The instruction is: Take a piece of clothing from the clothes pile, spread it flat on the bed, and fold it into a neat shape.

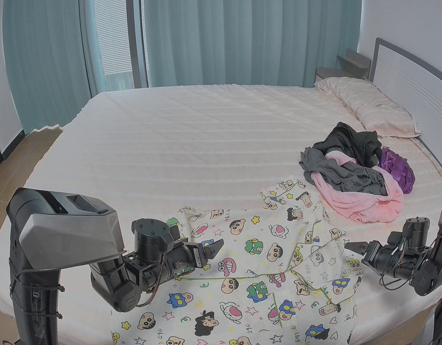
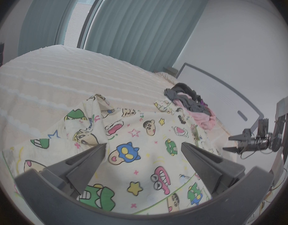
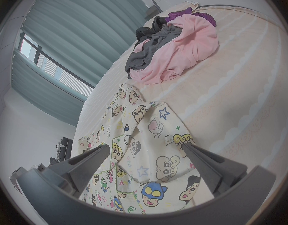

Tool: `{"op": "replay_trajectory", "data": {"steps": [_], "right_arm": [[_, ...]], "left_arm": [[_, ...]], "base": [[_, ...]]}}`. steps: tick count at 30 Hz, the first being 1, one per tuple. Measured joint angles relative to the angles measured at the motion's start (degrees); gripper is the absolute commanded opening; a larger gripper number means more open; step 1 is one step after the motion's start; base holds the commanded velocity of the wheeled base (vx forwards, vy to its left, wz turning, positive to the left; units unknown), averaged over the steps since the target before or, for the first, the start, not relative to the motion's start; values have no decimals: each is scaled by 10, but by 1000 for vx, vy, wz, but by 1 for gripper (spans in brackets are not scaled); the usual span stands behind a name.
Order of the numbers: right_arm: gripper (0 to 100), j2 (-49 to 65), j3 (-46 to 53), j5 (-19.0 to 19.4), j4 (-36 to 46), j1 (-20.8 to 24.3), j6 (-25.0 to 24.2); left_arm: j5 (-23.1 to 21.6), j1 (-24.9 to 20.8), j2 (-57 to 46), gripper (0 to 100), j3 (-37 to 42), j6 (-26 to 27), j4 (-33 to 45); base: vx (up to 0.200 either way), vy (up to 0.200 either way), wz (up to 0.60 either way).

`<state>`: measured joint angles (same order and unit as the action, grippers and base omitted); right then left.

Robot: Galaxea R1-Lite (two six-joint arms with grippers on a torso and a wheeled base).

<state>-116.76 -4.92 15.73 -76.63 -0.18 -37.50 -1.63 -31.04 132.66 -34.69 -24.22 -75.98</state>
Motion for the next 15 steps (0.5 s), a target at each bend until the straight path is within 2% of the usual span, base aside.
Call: {"op": "replay_trajectory", "data": {"steps": [9, 15], "right_arm": [[100, 0, 0, 0, 0, 0, 0], [100, 0, 1, 0, 0, 0, 0]], "left_arm": [[36, -8, -1, 100, -3, -64, -48], [47, -23, -2, 100, -3, -71, -50]], "base": [[0, 0, 0], [0, 0, 0]]}}
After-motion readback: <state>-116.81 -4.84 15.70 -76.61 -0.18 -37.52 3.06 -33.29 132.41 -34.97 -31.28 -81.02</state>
